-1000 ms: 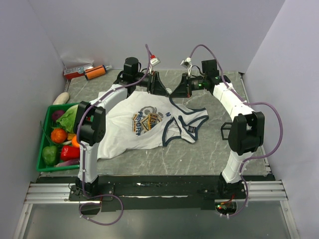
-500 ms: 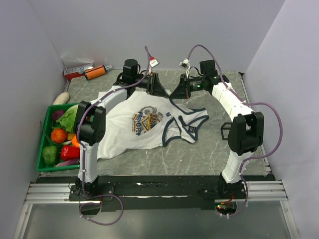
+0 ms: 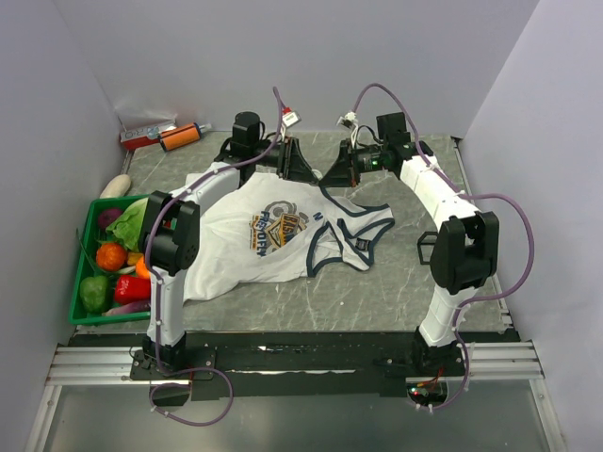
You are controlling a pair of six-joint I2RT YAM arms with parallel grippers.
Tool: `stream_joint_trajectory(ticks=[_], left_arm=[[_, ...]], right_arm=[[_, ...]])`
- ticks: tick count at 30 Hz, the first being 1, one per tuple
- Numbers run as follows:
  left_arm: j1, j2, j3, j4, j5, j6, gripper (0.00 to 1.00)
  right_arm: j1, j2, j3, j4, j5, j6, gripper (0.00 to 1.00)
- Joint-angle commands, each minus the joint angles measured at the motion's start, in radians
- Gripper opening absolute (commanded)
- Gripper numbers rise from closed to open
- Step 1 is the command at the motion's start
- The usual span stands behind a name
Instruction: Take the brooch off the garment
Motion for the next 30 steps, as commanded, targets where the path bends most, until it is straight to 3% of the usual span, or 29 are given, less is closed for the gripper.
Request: stream_joint_trajectory(ticks=[1,4,7,11,13,23,27,30], left_arm=[[0.004,0.015,0.03,0.009,-0.039,0.038,0.41],[0.006,0.011,0.059,-0.02,-0.013,0.089,0.5],[0.023,-0.008,0.122,-0.164,-0.009,0.224,0.56],[0.059,-0.048,0.214,-0.537,-0.101,0.553,0.63],[0.087,-0.064,0.212,-0.589,-0.161,0.604,0.64],[0.125,-0.152,0.136,-0.627,-0.367,0.676,0.68],[0.106,-0.163,0.091,-0.641,-0.528,0.701,0.69],[0.101,-0.157,0.039,-0.663,-0.519,0.732,0.7]], right_arm=[[0.029,-0.039,0.051,-0.002,-0.053,0.004,0.0],[0.026,-0.037,0.043,0.004,-0.05,0.016,0.0],[0.019,-0.036,0.036,0.019,-0.051,0.034,0.0],[0.011,-0.036,0.039,0.015,-0.053,0.03,0.0],[0.011,-0.034,0.039,0.018,-0.053,0.033,0.0],[0.011,-0.02,0.039,0.038,-0.054,0.062,0.0],[0.006,-0.023,0.042,0.016,-0.042,0.047,0.0],[-0.003,-0.036,0.019,0.009,-0.046,0.044,0.0]])
